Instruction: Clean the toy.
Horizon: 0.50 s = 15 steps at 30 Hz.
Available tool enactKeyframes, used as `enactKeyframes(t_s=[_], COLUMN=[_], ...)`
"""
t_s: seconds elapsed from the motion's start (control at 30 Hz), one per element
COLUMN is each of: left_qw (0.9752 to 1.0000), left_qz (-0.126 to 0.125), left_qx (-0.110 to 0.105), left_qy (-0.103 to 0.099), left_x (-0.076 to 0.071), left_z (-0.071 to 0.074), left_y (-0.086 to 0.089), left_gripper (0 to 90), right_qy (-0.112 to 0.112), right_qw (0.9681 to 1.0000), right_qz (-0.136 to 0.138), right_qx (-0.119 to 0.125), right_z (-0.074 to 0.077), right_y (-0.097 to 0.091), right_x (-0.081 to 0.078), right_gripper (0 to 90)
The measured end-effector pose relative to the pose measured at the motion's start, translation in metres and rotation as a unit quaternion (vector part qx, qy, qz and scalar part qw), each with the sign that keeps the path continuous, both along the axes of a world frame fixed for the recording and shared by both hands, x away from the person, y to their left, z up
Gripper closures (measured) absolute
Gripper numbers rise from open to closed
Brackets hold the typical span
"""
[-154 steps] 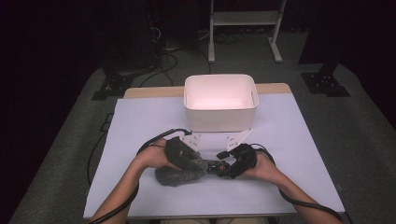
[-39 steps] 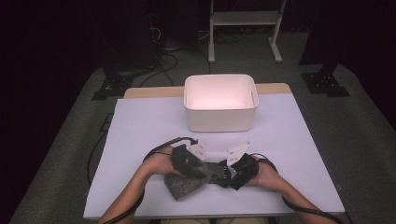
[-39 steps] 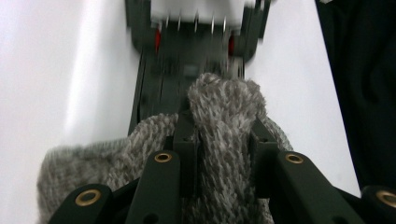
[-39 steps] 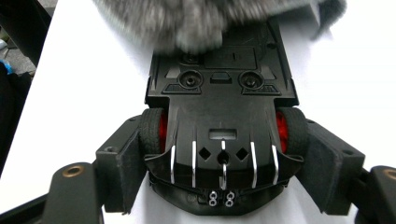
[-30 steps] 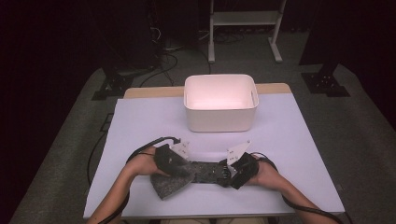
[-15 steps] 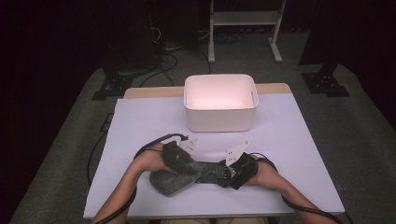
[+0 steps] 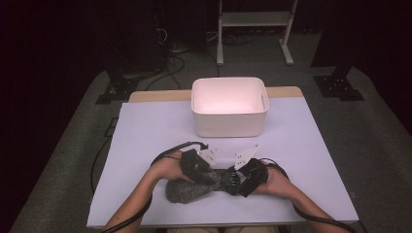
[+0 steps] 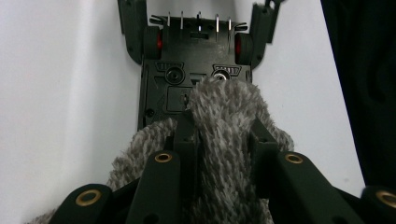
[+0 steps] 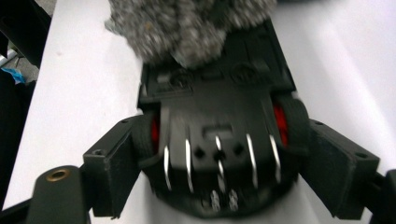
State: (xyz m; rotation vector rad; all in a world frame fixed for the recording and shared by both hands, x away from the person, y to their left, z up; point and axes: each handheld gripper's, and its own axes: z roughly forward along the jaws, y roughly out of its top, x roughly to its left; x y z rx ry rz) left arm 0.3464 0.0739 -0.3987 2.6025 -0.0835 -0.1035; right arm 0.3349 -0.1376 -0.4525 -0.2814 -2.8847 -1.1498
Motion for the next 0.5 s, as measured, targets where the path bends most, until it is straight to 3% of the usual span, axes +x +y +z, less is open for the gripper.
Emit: enactKeyframes(t_s=[0.13,0.2,0.33,0.5], left_qw=[1.0000,0.9999,0.9996,0.9982], left_qz=[0.000,0.010,0.029,0.058], left_qx=[0.000,-0.006,-0.003,0.006], left_qy=[-0.008,-0.005,0.001,-0.014], left_x=[0.003,0.006,0.012,0.018], left_z=[0.002,0.002,0.002,0.004], left_y=[0.000,0.005,0.020,0.041], left_gripper=[70.3,70.3,70.3,70.2], right_qy=[-0.021,-0.013,-0.025,-0.033], right_qw=[0.9997,0.9998,0.9995,0.9990], right_qz=[0.009,0.011,0.019,0.027], right_qx=[-0.013,-0.005,-0.007,-0.013], right_z=[0.000,-0.001,-0.001,-0.001], right_y=[0.007,0.005,0.005,0.006], right_x=[-0.002,0.001,-0.001,-0.001], right_gripper=[22.6,23.1,23.4,23.4])
